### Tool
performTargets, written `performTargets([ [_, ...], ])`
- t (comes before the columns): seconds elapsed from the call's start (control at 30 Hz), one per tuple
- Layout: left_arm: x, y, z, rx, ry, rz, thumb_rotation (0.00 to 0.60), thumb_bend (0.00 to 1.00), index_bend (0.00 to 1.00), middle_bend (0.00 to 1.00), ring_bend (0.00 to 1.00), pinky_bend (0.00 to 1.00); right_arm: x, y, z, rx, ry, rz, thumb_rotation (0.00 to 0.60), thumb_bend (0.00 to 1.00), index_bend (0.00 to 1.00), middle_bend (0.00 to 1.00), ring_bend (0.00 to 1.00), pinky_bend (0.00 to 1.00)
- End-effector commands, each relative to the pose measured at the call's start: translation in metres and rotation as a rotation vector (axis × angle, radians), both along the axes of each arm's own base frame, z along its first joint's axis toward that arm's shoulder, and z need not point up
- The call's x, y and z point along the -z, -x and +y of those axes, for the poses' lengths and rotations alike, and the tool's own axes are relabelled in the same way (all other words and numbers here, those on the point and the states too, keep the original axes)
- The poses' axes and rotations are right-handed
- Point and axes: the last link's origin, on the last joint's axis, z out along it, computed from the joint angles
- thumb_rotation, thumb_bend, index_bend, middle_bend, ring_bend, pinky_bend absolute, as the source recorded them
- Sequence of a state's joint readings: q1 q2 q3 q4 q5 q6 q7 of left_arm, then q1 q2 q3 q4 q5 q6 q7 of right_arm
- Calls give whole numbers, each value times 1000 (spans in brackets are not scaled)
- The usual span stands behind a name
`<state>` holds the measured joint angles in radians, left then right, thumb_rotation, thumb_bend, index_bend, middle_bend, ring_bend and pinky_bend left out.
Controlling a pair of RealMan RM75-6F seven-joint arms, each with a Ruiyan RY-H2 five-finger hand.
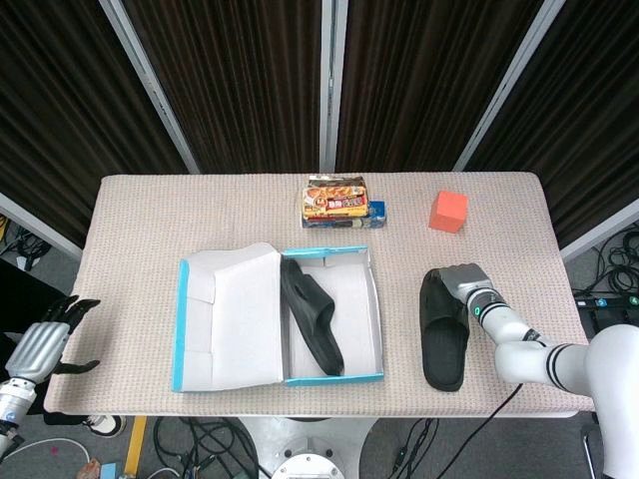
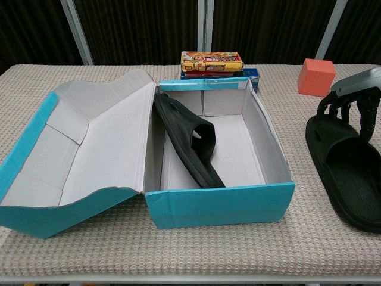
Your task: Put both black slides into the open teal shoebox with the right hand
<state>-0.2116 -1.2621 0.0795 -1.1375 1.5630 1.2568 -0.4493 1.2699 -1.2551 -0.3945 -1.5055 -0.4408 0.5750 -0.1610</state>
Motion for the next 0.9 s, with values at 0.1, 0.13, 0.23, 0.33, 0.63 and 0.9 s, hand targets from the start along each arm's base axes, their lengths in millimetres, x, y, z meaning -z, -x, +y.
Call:
performTargets([
  [0.1,1,-1,1,3,0,-2,600,129,102,108,3,42,-6,-2,2,-8,37,-39,600,82,517,489,402,593],
  [0.13,1,-2,2,4,0,-2,600,129,102,108,3,42,-9,-3,2,-12,51,-55,600,88,526,495,408,599],
  [0.23,1,-3,3,8,0,-1,600,129,102,108,3,42,-18,-7,5,-25,82,-97,600,104,542,505,418,608],
  [0.33,0,-4,4,14,0,1,600,129,102,108,3,42,-34,-13,8,-54,120,-148,600,118,556,514,427,616],
  [0.63,2,-11,7,32,7,5,600,129,102,108,3,43,-95,-47,16,-190,293,-424,600,126,564,518,437,630],
  [0.9,3,-14,7,39,-1,6,600,130,102,108,3,42,-108,-67,11,-270,341,-734,600,136,572,520,446,636],
])
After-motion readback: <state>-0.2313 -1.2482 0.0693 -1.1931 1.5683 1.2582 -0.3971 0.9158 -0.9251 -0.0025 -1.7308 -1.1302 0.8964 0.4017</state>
